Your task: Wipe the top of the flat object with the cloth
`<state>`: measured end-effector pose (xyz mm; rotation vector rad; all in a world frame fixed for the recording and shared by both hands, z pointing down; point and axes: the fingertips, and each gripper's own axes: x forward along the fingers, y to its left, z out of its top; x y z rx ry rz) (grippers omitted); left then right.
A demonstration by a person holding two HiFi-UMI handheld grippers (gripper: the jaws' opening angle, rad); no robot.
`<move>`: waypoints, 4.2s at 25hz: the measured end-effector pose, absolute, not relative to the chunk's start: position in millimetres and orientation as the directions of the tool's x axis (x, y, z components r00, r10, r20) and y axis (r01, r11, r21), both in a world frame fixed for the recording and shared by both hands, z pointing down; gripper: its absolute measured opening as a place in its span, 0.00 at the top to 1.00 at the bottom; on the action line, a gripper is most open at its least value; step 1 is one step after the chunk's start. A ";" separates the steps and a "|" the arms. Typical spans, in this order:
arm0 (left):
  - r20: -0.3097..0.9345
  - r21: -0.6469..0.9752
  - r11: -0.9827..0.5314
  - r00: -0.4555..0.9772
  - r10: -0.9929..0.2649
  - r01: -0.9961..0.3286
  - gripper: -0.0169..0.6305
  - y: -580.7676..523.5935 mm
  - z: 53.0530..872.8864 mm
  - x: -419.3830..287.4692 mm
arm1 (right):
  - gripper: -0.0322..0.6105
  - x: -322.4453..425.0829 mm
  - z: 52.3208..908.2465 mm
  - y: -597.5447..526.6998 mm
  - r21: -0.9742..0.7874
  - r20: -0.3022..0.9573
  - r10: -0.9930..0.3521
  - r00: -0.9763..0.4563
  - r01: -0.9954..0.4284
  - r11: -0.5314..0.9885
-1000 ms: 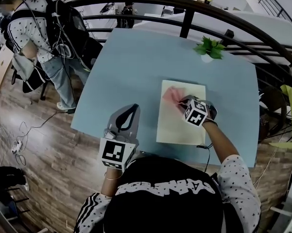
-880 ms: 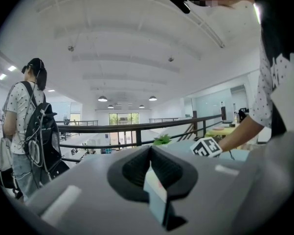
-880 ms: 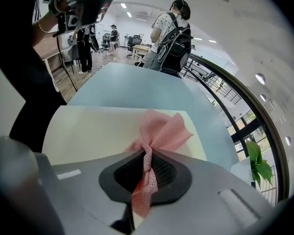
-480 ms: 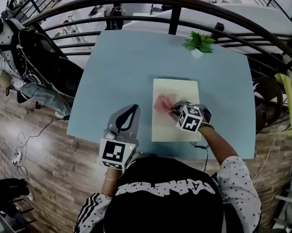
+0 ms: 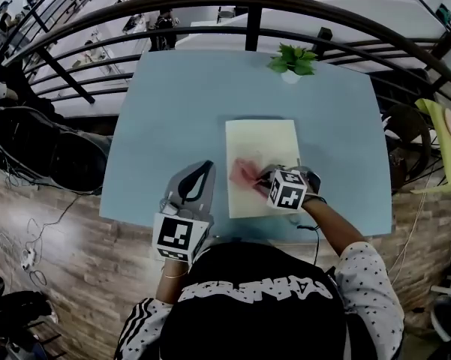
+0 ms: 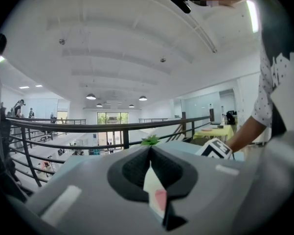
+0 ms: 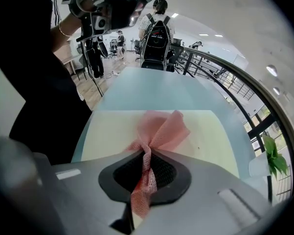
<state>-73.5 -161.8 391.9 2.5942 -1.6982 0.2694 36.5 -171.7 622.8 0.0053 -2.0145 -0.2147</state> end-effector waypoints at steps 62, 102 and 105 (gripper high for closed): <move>0.138 -0.057 -0.389 0.379 -0.915 -0.919 0.97 -174.7 389.0 -80.5 | 0.92 113.3 567.1 -310.4 0.186 0.672 -0.488 -0.557 -0.511 0.839; 0.155 -0.068 -0.247 0.235 -0.960 -0.967 0.97 -166.1 393.2 -126.4 | 0.92 57.0 615.8 -336.0 0.383 0.780 -0.421 -0.464 -0.179 0.906; 0.156 -0.066 -0.259 0.246 -0.957 -0.964 0.97 -165.7 392.3 -123.6 | 0.92 56.9 612.6 -327.2 0.376 0.776 -0.414 -0.476 -0.178 0.909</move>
